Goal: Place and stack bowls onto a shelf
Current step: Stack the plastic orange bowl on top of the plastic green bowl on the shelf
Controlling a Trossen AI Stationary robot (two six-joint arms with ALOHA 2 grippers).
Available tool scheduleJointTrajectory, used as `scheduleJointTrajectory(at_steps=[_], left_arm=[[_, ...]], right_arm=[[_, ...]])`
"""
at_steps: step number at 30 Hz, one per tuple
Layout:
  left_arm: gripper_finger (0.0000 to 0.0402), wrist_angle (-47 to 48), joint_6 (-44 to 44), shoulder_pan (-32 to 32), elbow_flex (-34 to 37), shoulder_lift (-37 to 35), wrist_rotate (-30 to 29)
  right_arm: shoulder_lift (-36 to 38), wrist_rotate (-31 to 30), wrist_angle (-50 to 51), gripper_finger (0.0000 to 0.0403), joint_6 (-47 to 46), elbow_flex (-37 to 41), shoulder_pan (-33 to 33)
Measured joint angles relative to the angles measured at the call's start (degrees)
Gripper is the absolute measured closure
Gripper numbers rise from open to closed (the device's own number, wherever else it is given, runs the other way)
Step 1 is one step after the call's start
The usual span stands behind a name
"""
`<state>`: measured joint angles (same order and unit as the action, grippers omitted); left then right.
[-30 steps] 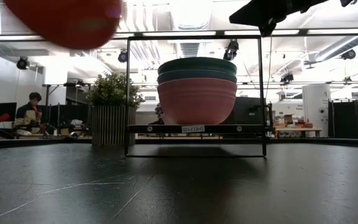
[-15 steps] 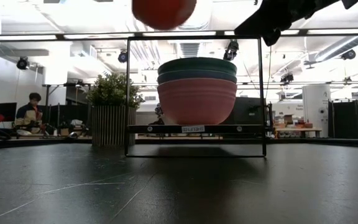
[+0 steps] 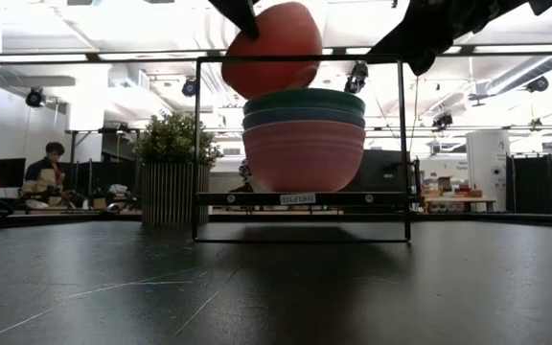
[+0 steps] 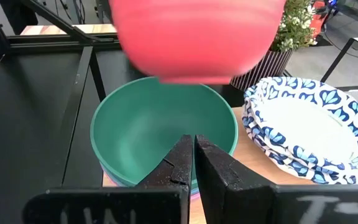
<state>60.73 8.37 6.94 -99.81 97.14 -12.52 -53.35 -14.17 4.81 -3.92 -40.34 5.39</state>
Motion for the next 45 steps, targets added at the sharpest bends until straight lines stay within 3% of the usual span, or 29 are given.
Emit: scheduleJointTrajectory(at_steps=[8,20,25,34,45], left_arm=[[0.0392,-0.2,-0.5,-0.1,0.1,2.1,0.3],[0.0283,0.0,0.1,-0.1,0.2,1.9,0.3],[0.0261,4.9,0.6,-0.4,0.2,1.4,-0.7],[0.0295,3.8,2.9,-1.2,1.8,1.2,-1.5],[0.0387,-7.5,4.5,-1.4,15.1,-2.6,-1.5]], right_arm=[[0.0,0.0,0.5,0.0394,0.0,0.0,0.0],[0.0,0.0,0.5,0.0394,0.0,0.0,0.0],[-0.3,-1.9,0.2,0.0394,0.0,0.0,0.0],[-5.5,-2.5,-5.4,0.0394,2.6,0.1,0.0],[-8.4,-2.4,-7.3,0.0394,3.5,-0.1,-0.2]])
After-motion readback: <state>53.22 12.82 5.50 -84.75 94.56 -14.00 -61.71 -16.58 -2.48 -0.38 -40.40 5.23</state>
